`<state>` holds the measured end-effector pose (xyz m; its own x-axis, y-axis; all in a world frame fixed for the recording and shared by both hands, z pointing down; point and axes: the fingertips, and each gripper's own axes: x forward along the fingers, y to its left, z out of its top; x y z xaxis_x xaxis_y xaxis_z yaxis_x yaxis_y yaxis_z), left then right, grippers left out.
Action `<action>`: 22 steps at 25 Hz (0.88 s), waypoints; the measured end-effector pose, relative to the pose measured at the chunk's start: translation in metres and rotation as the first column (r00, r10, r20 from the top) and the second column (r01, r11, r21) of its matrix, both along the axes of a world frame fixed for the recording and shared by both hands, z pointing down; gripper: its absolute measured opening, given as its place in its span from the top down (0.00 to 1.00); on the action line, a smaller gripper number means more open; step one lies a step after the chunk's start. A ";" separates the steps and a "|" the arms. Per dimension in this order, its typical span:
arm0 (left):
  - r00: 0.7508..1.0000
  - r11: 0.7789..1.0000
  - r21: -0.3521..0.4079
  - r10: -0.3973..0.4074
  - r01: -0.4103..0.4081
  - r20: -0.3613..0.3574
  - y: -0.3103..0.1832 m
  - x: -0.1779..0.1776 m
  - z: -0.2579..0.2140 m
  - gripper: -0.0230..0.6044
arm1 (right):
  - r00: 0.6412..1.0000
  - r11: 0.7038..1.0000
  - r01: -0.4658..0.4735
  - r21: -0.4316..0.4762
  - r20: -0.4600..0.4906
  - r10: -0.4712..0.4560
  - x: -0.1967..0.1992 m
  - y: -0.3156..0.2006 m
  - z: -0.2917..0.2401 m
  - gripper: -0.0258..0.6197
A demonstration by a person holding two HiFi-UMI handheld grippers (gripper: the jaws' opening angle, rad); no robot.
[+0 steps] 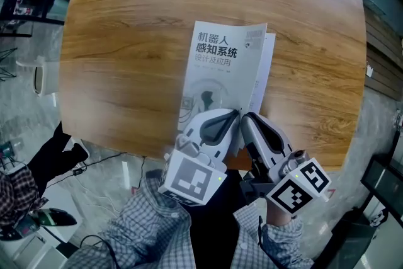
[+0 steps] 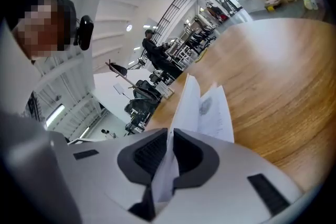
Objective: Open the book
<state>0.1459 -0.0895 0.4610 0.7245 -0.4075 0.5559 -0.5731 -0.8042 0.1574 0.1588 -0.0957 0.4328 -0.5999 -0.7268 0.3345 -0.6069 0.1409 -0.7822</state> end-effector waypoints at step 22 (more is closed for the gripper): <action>0.993 0.988 0.104 -0.112 0.115 -0.034 -0.019 -0.090 -0.054 0.96 | 0.940 0.944 0.303 0.128 -0.201 -0.274 -0.120 -0.018 -0.054 0.92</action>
